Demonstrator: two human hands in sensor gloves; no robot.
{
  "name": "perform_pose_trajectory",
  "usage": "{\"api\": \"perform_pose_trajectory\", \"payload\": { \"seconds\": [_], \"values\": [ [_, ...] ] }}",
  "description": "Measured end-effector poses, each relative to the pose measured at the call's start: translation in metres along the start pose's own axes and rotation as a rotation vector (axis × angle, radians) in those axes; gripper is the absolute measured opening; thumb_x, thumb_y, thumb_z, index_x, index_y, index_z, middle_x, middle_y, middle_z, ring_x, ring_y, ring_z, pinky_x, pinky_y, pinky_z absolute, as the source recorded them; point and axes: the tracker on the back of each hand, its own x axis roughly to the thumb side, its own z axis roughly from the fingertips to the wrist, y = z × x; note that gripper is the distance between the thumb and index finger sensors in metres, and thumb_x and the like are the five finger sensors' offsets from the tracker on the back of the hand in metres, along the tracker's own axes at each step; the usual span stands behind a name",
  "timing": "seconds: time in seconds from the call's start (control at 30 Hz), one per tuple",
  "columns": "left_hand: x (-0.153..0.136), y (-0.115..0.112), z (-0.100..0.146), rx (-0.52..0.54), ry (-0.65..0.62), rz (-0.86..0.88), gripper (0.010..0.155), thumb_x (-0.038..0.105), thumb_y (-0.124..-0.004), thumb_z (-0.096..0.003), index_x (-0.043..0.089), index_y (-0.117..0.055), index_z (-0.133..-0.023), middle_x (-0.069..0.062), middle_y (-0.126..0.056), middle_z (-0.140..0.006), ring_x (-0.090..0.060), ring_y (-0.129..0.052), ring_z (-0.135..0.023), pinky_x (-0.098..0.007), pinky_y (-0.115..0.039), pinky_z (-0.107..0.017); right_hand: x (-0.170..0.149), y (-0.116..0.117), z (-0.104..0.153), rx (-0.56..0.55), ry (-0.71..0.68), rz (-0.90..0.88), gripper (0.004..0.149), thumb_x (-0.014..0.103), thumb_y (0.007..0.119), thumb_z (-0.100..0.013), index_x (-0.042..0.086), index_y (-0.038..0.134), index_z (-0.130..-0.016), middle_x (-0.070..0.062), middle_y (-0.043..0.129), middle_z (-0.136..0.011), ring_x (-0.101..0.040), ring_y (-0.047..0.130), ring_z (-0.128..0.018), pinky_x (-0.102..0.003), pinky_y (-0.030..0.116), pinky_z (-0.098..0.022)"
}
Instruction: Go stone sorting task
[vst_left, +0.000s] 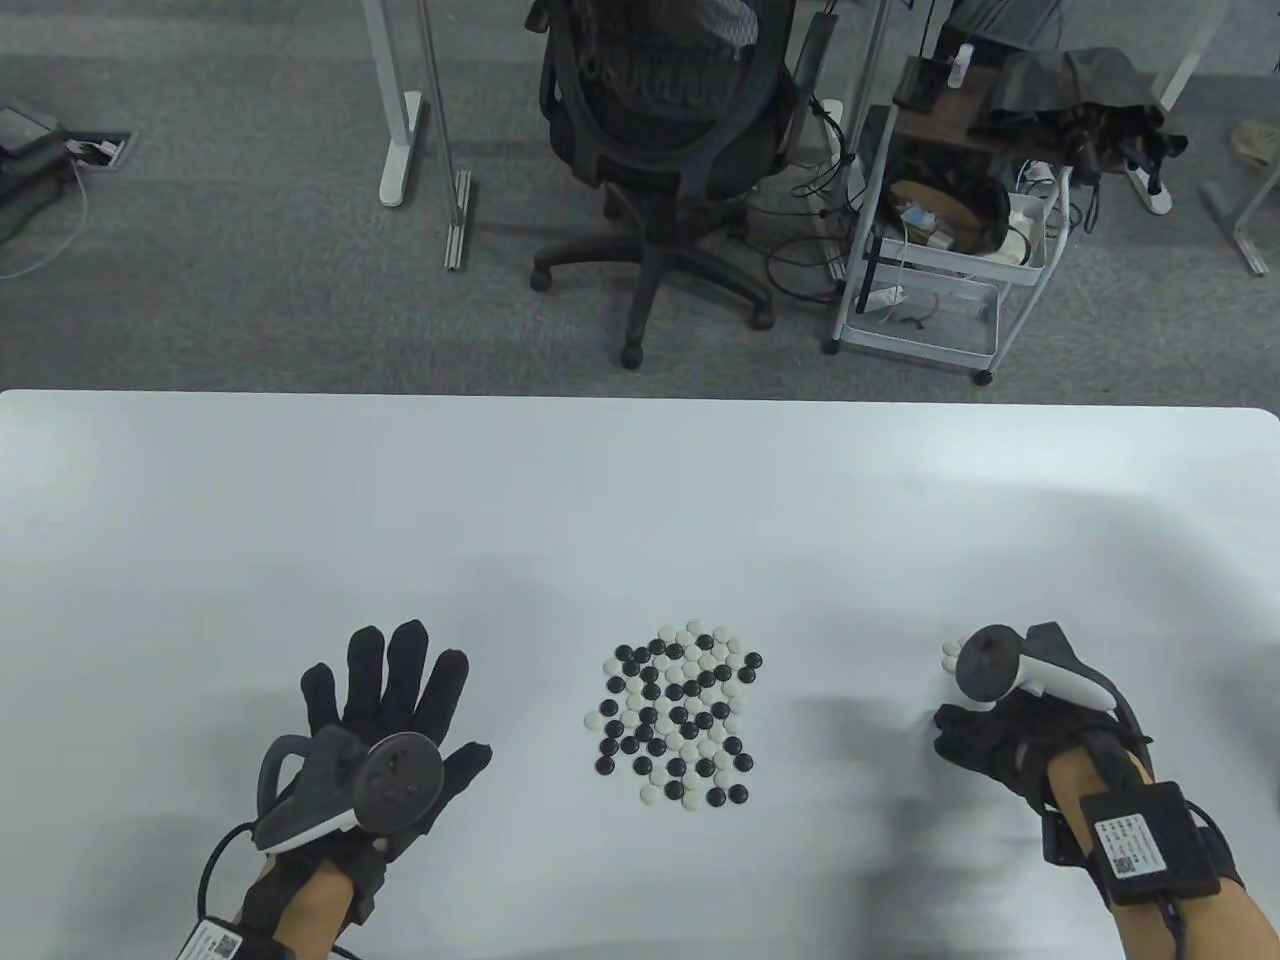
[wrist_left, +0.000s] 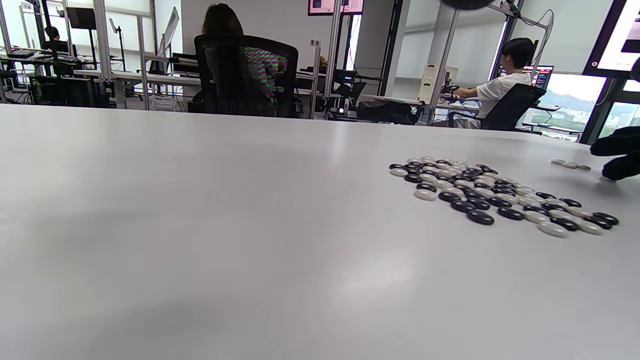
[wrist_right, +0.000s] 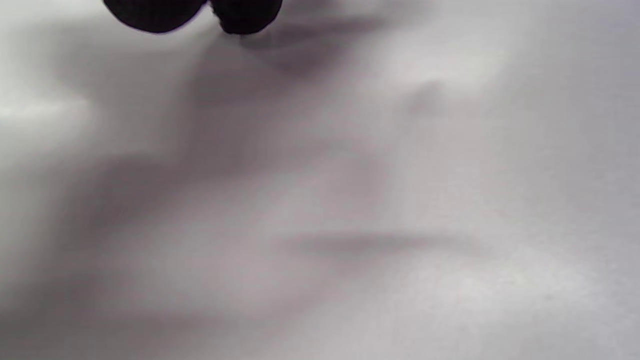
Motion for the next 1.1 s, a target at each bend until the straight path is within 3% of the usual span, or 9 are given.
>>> {"api": "perform_pose_trajectory", "payload": {
  "seconds": [0.37, 0.43, 0.5, 0.57, 0.7, 0.93, 1.1],
  "values": [
    [0.0, 0.0, 0.0, -0.006, 0.008, 0.001, 0.077, 0.054, -0.043, -0.0635, 0.008, -0.021, -0.122, -0.038, -0.001, -0.122, -0.065, 0.002, -0.101, -0.089, -0.011, -0.06, -0.015, -0.02, -0.019, -0.035, 0.048, -0.122, 0.061, 0.051, 0.052, -0.056, 0.027, 0.046, -0.111, -0.024, -0.006, -0.108, -0.055, -0.014, -0.088, -0.083, 0.005, -0.056],
    [-0.001, 0.0, 0.0, -0.004, 0.009, 0.004, 0.077, 0.054, -0.043, -0.0635, 0.009, -0.021, -0.122, -0.037, -0.001, -0.122, -0.065, 0.002, -0.101, -0.089, -0.011, -0.06, -0.012, -0.03, -0.016, -0.021, 0.034, -0.153, 0.062, 0.051, 0.051, -0.055, 0.026, 0.047, -0.112, -0.025, -0.007, -0.108, -0.055, -0.014, -0.088, -0.083, 0.005, -0.056],
    [-0.001, 0.0, 0.0, -0.004, 0.01, 0.006, 0.077, 0.054, -0.043, -0.0635, 0.009, -0.021, -0.122, -0.037, -0.001, -0.122, -0.065, 0.002, -0.101, -0.089, -0.011, -0.06, -0.004, -0.047, -0.008, -0.089, -0.022, -0.216, 0.062, 0.051, 0.051, -0.056, 0.025, 0.048, -0.112, -0.025, -0.006, -0.109, -0.055, -0.013, -0.088, -0.083, 0.005, -0.056],
    [-0.001, 0.0, -0.001, -0.007, 0.013, 0.005, 0.077, 0.054, -0.043, -0.0636, 0.009, -0.021, -0.122, -0.038, -0.001, -0.122, -0.065, 0.002, -0.101, -0.089, -0.01, -0.06, 0.013, -0.066, 0.0, -0.133, -0.087, -0.254, 0.063, 0.051, 0.051, -0.056, 0.023, 0.053, -0.112, -0.025, -0.003, -0.11, -0.056, -0.012, -0.089, -0.083, 0.006, -0.056],
    [-0.001, 0.001, 0.0, -0.005, 0.014, 0.005, 0.077, 0.054, -0.043, -0.0635, 0.008, -0.021, -0.122, -0.038, -0.001, -0.122, -0.065, 0.002, -0.101, -0.089, -0.01, -0.059, 0.06, -0.078, 0.004, -0.091, -0.194, -0.213, 0.063, 0.051, 0.051, -0.056, 0.02, 0.063, -0.109, -0.025, 0.001, -0.112, -0.056, -0.011, -0.09, -0.083, 0.007, -0.056],
    [-0.001, 0.004, 0.002, 0.012, 0.007, 0.018, 0.077, 0.054, -0.043, -0.0635, 0.009, -0.021, -0.122, -0.038, -0.001, -0.122, -0.065, 0.002, -0.101, -0.089, -0.01, -0.06, 0.155, -0.075, -0.02, -0.016, -0.343, -0.147, 0.061, 0.05, 0.051, -0.056, 0.022, 0.063, -0.109, -0.025, 0.003, -0.112, -0.056, -0.009, -0.09, -0.083, 0.007, -0.056],
    [-0.001, 0.004, 0.002, 0.017, -0.001, 0.018, 0.077, 0.054, -0.043, -0.0635, 0.009, -0.021, -0.122, -0.038, -0.001, -0.122, -0.065, 0.002, -0.101, -0.089, -0.01, -0.06, 0.2, -0.067, -0.042, 0.018, -0.379, -0.131, 0.061, 0.051, 0.05, -0.056, 0.024, 0.057, -0.11, -0.024, 0.0, -0.111, -0.055, -0.012, -0.089, -0.083, 0.007, -0.056]
  ]
}}
